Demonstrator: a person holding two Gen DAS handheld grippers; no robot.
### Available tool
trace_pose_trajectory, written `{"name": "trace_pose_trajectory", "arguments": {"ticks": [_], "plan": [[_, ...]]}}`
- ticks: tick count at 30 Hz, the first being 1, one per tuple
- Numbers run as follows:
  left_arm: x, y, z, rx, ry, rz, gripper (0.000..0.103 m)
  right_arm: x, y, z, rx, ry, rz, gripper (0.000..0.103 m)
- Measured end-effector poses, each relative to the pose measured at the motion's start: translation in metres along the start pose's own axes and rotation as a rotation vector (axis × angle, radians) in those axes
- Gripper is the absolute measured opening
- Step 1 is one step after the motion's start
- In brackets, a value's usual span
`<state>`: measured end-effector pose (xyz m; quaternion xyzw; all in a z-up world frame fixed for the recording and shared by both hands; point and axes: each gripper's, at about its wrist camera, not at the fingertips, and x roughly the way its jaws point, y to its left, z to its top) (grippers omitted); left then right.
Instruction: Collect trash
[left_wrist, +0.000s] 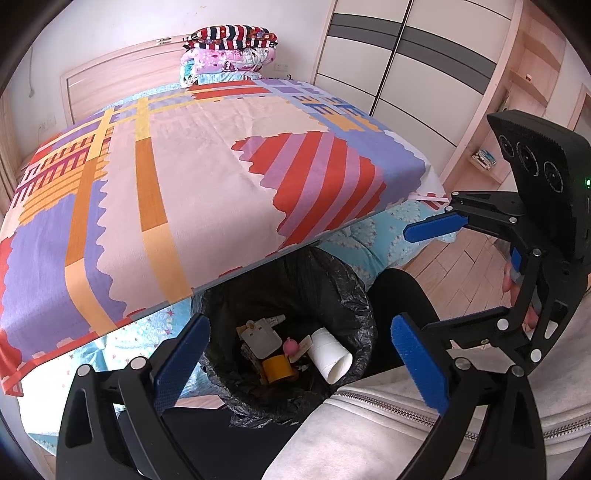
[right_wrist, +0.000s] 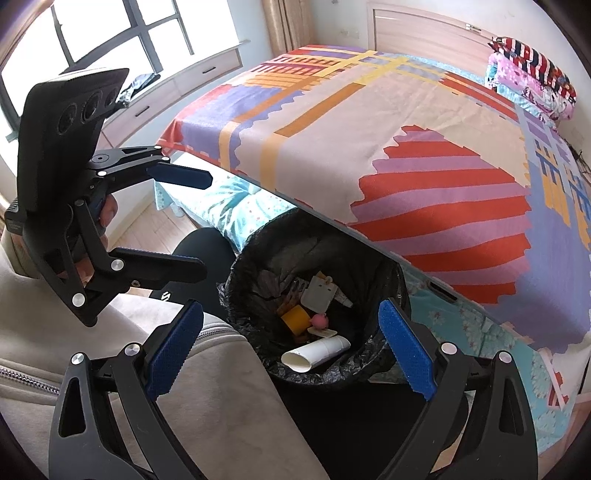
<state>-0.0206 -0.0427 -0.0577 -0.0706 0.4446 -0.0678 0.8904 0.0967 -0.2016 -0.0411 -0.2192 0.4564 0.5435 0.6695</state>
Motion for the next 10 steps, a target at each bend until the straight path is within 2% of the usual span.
{"name": "trace_pose_trajectory", "arguments": {"ticks": [10], "plan": [[0.0004,0.0025,-0.0001,-0.005,0.0,0.011,0.095,-0.0004,-0.0009,-0.0005,0.0,-0.001,-0.002,0.096]]}}
